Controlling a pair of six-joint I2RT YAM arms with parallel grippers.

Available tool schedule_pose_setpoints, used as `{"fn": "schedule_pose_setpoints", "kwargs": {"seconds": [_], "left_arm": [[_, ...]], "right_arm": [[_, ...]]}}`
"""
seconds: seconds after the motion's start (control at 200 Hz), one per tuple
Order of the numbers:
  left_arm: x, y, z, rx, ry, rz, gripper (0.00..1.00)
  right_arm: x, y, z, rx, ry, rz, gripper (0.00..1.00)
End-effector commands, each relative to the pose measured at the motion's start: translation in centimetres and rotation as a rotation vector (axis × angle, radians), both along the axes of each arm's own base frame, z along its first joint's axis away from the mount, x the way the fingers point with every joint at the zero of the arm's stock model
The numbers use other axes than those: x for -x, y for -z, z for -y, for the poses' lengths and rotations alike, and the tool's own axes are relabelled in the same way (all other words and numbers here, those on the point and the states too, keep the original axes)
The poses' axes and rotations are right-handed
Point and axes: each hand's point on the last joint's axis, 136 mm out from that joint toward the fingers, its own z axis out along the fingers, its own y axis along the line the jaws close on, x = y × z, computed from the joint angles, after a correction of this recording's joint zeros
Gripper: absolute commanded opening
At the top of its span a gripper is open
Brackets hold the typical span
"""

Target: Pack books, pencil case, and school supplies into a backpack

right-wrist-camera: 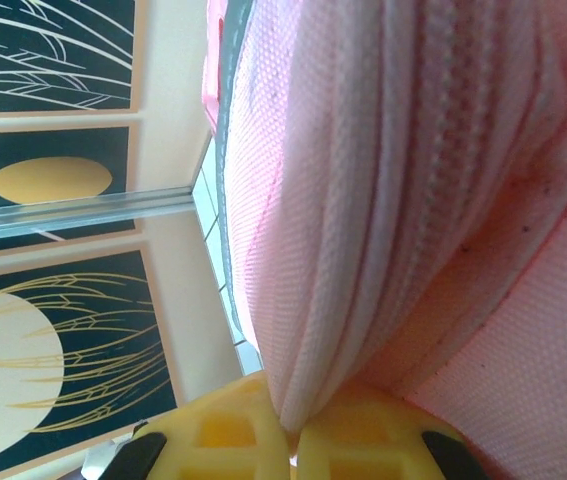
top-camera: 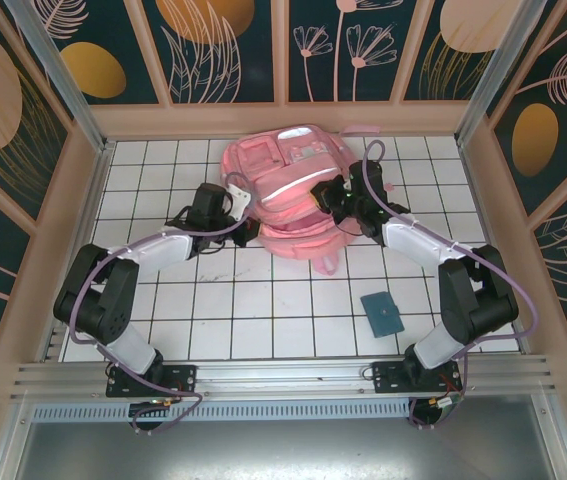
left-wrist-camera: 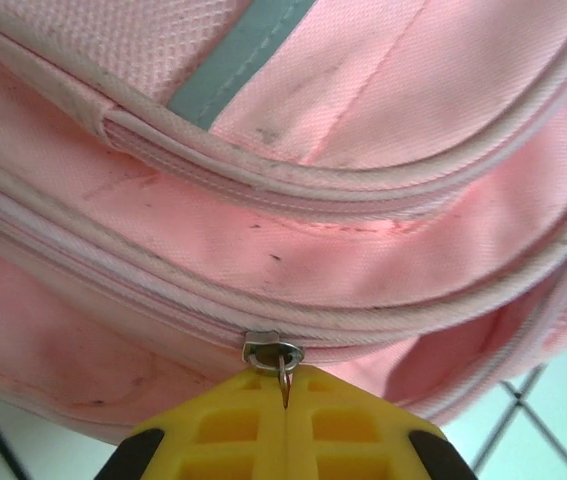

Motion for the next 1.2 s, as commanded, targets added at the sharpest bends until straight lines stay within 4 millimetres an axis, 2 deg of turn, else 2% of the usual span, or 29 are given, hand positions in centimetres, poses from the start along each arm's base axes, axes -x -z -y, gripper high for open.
{"fn": "schedule_pose_setpoints", "kwargs": {"seconds": [0.0,0.195,0.28,0.34,0.375,0.42,0.485,0.541,0.576,0.651,0.711,0.826,0.886,1.016,1.111,1.196], "left_arm": [[2.9,-3.3,3.1,0.211,0.104,-0.067,0.0],[5.6,-4.7,7.5,0.305,0.201,-0.103,0.0],[5.4,-5.2,8.8,0.344,0.184,-0.111,0.0],[4.3,-4.9,8.8,0.335,0.118,-0.121,0.01],[3.8,-4.7,8.7,0.327,0.087,-0.128,0.06],[3.0,-4.4,8.3,0.304,0.029,-0.133,0.21],[2.5,-4.1,7.9,0.274,-0.016,-0.147,0.3],[2.3,-4.1,7.5,0.255,-0.042,-0.159,0.42],[2.3,-4.2,7.2,0.247,-0.055,-0.161,0.48],[2.6,-4.2,6.3,0.227,-0.094,-0.172,0.56],[2.7,-4.2,5.2,0.215,-0.136,-0.173,0.61],[2.6,-4.4,2.2,0.218,-0.257,-0.17,0.66],[2.4,-4.6,0.3,0.232,-0.33,-0.169,0.69],[1.6,-4.7,-3.7,0.254,-0.522,-0.154,0.76],[1.2,-4.6,-5.9,0.262,-0.629,-0.147,0.8],[1.1,-4.1,-7.3,0.247,-0.703,-0.145,0.85]], "right_arm": [[-2.8,-4.5,1.0,0.01,0.071,0.166,0.0],[-2.8,-3.4,-0.1,0.017,0.046,0.145,0.0],[-2.4,-2.8,-0.2,0.014,0.042,0.128,0.0],[-2.0,-2.5,0.1,0.021,0.047,0.123,0.0],[-1.8,-2.5,0.3,0.029,0.051,0.123,0.0],[-1.4,-2.3,0.7,0.045,0.054,0.12,0.0],[-0.8,-1.8,1.4,0.078,0.048,0.112,0.0],[-0.2,-1.3,2.1,0.111,0.032,0.104,0.0],[0.2,-1.0,2.4,0.136,0.012,0.105,0.08],[1.4,-0.2,3.2,0.23,-0.041,0.122,0.29],[2.4,0.6,4.1,0.34,-0.076,0.133,0.4],[4.5,1.3,5.7,0.501,-0.128,0.153,0.48],[5.6,1.3,5.6,0.554,-0.178,0.181,0.48],[8.0,1.3,3.5,0.651,-0.302,0.219,0.49],[10.0,2.0,-0.1,0.66,-0.411,0.221,0.49],[11.0,3.1,-2.7,0.682,-0.44,0.191,0.49]]}}
